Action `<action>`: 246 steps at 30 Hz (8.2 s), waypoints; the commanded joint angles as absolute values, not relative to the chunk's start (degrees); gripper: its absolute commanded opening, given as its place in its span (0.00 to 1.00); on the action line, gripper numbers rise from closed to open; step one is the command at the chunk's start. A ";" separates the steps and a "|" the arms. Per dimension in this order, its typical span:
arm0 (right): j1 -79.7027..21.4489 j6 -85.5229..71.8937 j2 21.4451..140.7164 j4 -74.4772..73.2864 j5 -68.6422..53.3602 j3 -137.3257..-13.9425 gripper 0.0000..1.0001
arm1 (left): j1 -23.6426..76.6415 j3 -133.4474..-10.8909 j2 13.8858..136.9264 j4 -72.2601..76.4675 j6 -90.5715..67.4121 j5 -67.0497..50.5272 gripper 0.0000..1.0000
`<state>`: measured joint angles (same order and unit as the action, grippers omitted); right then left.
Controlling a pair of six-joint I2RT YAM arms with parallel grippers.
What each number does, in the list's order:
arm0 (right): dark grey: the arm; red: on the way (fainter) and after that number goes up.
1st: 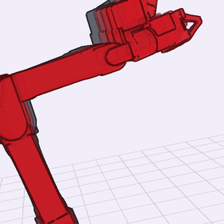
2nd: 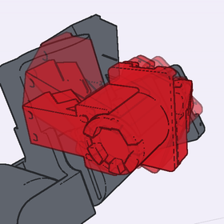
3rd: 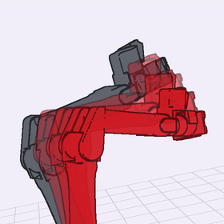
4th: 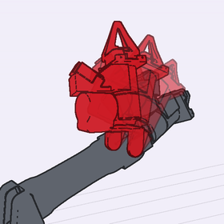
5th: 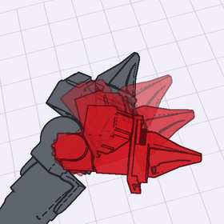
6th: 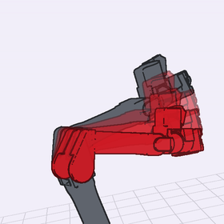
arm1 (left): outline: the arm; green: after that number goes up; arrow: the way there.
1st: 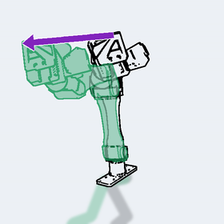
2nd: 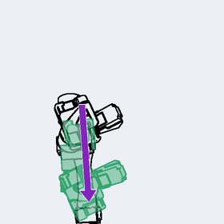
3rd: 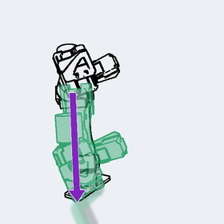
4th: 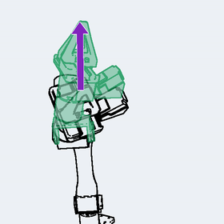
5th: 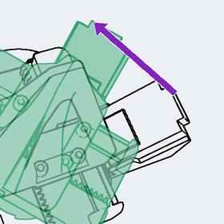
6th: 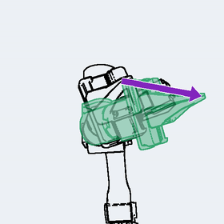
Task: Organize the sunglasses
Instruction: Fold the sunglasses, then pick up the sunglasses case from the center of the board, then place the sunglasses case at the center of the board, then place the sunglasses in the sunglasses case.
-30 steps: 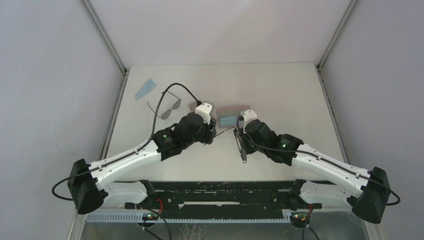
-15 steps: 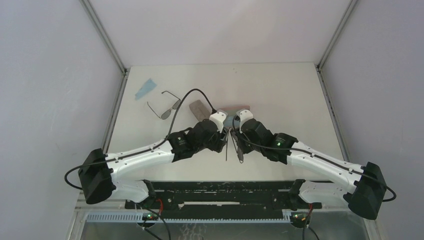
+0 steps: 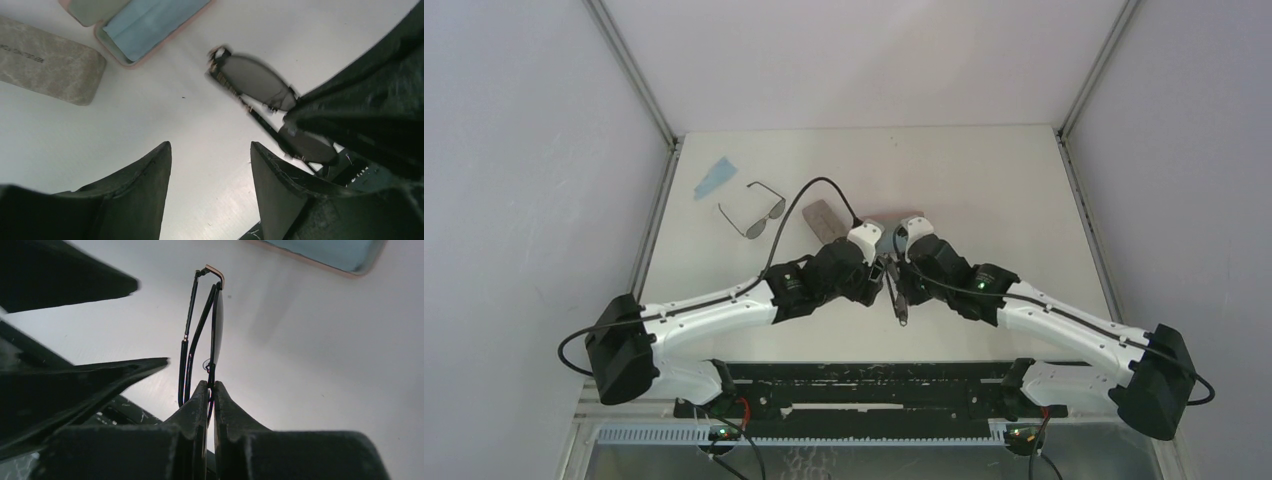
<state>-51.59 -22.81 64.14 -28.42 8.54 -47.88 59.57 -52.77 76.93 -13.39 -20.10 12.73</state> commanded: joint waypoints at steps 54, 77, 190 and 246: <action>-26.28 -28.52 45.67 -31.01 -0.48 -32.70 0.00 | 37.35 -126.81 133.52 -48.75 23.00 -20.88 0.65; -26.23 -29.17 43.10 -31.77 -1.09 -32.71 0.00 | 37.66 -120.21 124.08 -45.67 14.46 -23.25 0.25; -40.35 -50.03 92.15 12.94 -16.55 -41.81 0.00 | 51.25 -42.05 74.80 -7.47 -38.76 15.39 0.42; -42.71 -41.40 89.89 -0.33 -8.40 -46.50 0.11 | 51.24 -42.89 74.49 -9.04 -38.76 14.93 0.38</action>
